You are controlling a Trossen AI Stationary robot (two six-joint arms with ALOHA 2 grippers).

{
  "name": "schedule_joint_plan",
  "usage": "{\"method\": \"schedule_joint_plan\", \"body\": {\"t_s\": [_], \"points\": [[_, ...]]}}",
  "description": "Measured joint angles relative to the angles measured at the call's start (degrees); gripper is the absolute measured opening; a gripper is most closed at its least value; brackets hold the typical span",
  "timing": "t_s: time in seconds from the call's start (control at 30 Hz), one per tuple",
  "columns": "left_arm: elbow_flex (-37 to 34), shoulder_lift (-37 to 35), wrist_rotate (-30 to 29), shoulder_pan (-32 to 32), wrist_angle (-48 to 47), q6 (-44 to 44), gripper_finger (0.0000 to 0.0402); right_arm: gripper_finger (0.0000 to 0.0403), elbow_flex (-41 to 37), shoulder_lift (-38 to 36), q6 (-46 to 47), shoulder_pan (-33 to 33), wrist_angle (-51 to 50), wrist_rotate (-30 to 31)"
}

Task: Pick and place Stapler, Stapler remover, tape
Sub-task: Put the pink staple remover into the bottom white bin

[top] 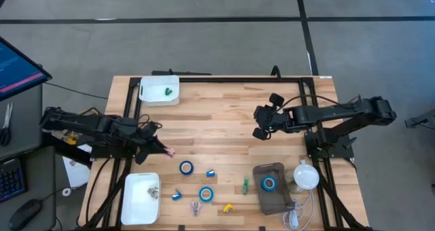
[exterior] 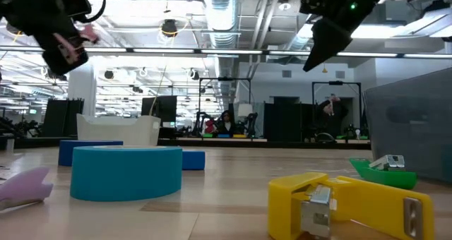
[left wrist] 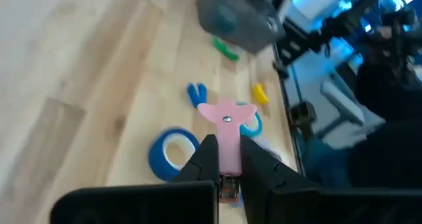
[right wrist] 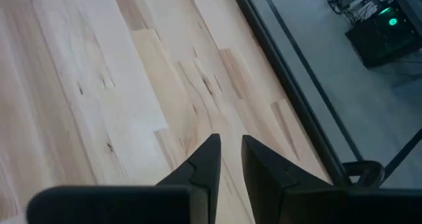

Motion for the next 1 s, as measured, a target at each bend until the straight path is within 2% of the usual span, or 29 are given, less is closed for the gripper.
{"method": "schedule_joint_plan", "body": {"t_s": [0.13,0.5,0.73,1.0], "points": [[3.21,-0.04,-0.02,-4.48,-3.36,-2.22,0.0012,0.0054,-0.89,0.02,1.36,-0.09,0.19,0.02],[6.15,1.93,-1.02,-21.77,-5.07,-19.71,0.0012,0.0054,-0.89,0.02,1.47,-0.09,3.27,0.12],[6.15,10.41,-1.09,-31.36,-5.12,-35.83,0.0012,0.0054,-0.89,0.02,1.46,-0.05,4.09,0.12],[6.15,22.84,0.31,-37.5,-5.14,-46.49,0.0014,0.0054,-0.87,0.04,-0.46,-0.05,5.86,0.13]]}}
